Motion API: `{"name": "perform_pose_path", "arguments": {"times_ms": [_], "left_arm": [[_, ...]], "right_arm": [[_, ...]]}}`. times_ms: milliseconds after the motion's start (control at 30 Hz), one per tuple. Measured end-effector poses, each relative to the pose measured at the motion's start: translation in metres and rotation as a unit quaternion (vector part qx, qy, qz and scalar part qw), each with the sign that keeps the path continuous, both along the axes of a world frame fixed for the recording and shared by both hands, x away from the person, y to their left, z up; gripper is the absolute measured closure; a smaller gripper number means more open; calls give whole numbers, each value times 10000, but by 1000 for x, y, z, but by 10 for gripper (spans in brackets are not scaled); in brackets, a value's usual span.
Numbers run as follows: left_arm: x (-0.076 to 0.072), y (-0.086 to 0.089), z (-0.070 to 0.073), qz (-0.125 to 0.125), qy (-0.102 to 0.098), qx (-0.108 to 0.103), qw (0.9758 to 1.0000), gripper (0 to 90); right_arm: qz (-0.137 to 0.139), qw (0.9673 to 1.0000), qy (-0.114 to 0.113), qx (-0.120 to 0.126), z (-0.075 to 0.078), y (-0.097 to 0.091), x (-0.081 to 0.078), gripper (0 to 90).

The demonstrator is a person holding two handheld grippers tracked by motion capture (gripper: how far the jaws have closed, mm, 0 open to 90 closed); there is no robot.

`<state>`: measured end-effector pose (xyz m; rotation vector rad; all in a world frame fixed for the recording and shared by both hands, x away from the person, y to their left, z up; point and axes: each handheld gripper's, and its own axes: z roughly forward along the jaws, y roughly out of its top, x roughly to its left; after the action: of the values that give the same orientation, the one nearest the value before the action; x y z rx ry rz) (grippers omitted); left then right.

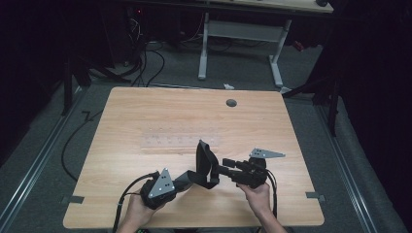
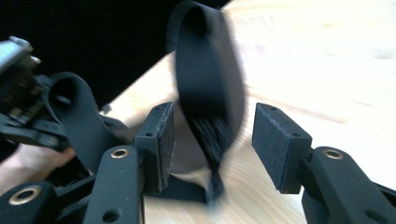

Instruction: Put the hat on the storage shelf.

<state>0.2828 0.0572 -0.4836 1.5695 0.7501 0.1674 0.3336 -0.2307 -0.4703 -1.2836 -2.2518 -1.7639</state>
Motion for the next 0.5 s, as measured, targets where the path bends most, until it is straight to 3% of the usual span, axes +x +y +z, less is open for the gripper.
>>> {"name": "perform_pose_path", "arguments": {"times_ms": [133, 267, 400, 500], "left_arm": [[3, 3, 3, 37, 73, -178, 9998, 869], [5, 7, 9, 68, 122, -385, 9992, 869], [8, 13, 14, 168, 134, -553, 9982, 869], [9, 18, 18, 256, 118, -633, 9976, 868]], "right_arm": [[-341, 9988, -8, -352, -9, -15, 2, 481], [-771, 9919, -142, -997, -18, -25, 4, 468], [-1149, 9792, -216, -1656, -29, -30, 6, 462], [-1333, 9711, -193, -1970, -36, -33, 7, 459]]}}
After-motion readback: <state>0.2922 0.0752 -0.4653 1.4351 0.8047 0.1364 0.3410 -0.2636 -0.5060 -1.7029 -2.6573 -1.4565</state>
